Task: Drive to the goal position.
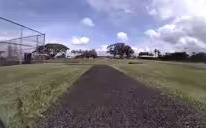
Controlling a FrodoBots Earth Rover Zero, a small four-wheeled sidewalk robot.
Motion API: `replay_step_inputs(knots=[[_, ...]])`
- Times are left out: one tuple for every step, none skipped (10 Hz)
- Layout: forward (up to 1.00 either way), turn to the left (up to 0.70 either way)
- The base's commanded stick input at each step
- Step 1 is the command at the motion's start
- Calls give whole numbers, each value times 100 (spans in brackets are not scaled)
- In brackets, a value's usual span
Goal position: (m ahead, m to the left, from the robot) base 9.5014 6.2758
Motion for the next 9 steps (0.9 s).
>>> replay_step_inputs(knots=[[85, 0], [85, 0], [85, 0], [85, 0], [85, 0], [85, 0], [85, 0], [85, 0], [85, 0]])
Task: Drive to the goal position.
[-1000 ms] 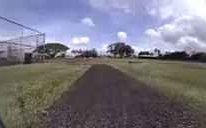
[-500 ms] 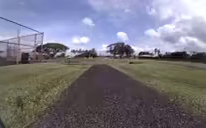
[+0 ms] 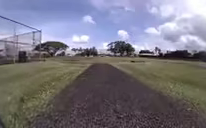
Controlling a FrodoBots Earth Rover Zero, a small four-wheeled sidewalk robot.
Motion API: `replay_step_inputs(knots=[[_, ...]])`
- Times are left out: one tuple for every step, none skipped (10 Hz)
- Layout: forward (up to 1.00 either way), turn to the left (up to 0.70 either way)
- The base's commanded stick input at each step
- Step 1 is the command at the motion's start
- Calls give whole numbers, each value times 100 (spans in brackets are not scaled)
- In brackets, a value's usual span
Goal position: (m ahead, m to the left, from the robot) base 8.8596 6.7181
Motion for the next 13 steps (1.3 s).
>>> replay_step_inputs(knots=[[85, 0], [85, 0], [85, 0], [85, 0], [85, 0], [85, 0], [85, 0], [85, 0], [85, 0], [85, 0], [85, 0], [85, 0], [85, 0]])
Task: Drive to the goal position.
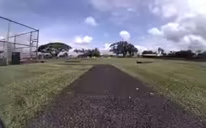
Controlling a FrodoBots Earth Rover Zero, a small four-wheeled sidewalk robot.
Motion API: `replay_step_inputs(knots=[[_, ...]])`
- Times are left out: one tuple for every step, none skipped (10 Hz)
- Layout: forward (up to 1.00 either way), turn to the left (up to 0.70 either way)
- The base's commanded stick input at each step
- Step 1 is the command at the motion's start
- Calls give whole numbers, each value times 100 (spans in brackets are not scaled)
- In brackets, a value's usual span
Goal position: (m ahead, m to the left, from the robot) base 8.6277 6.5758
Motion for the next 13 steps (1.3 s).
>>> replay_step_inputs(knots=[[85, 0], [85, 0], [85, 0], [85, 0], [85, 0], [85, 0], [85, 0], [85, 0], [85, 0], [85, -3], [85, -22], [85, -33], [85, -31]])
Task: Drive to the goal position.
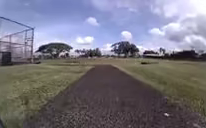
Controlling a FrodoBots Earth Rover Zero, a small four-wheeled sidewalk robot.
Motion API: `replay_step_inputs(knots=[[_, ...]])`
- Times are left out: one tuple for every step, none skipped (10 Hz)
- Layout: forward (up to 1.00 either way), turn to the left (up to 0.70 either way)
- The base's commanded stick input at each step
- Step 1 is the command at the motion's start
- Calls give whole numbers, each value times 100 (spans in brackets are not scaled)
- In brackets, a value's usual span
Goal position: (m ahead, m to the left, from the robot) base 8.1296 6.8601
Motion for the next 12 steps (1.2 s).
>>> replay_step_inputs(knots=[[85, -7], [85, -1], [85, 0], [85, 0], [85, 0], [85, 0], [85, 0], [85, 0], [85, 0], [85, 0], [85, 0], [85, 0]])
